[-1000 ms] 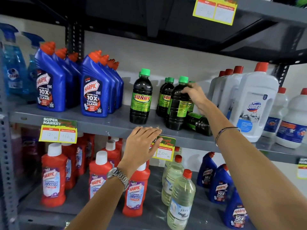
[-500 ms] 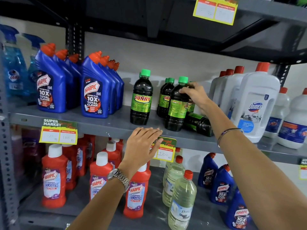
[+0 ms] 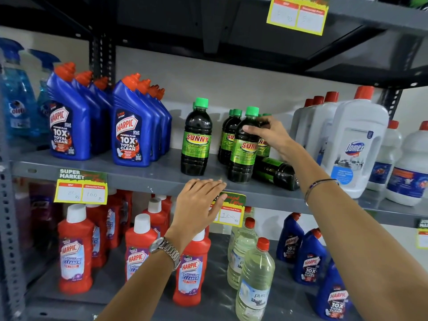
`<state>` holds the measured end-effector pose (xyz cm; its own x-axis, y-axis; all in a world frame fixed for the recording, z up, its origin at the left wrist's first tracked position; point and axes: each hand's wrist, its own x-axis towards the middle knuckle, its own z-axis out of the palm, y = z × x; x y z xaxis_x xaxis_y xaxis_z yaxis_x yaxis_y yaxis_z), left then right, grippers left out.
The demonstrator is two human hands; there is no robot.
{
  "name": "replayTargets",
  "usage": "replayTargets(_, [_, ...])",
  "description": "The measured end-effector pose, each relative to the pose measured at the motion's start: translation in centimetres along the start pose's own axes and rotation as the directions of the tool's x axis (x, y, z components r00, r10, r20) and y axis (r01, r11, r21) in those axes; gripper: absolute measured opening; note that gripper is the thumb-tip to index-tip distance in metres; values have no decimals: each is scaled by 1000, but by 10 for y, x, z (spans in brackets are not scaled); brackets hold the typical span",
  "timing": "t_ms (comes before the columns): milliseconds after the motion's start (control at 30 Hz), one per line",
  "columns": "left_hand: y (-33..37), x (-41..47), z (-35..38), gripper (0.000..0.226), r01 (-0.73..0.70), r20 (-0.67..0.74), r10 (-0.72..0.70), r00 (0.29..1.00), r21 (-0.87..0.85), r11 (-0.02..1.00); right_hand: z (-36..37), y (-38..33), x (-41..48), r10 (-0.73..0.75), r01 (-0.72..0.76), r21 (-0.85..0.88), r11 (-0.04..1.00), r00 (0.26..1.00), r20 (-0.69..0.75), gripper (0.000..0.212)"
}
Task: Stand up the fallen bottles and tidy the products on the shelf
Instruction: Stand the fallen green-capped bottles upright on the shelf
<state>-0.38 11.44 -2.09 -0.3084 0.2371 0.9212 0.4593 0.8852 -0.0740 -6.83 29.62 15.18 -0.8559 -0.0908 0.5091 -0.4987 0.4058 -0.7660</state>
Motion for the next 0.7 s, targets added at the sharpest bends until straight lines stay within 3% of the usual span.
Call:
replayTargets(133, [0, 0, 0, 31, 1, -15, -1, 1000, -9, 1000, 1, 2, 0, 33, -36, 54, 998, 998, 53, 48])
replayTargets(333, [1, 0, -1, 30, -1, -12, 1, 1000, -16, 1000, 1, 1, 1, 12, -14, 45, 999, 1000, 27, 57])
replayTargets(467, [1, 1, -2, 31, 4, 2, -4, 1000, -16, 1000, 4, 5, -1, 53, -63, 114, 991, 995, 86, 41])
replayTargets(700, [1, 1, -3, 30, 13, 3, -13, 1000, -26, 1000, 2, 5, -2, 40, -47, 105, 993, 997, 71, 57])
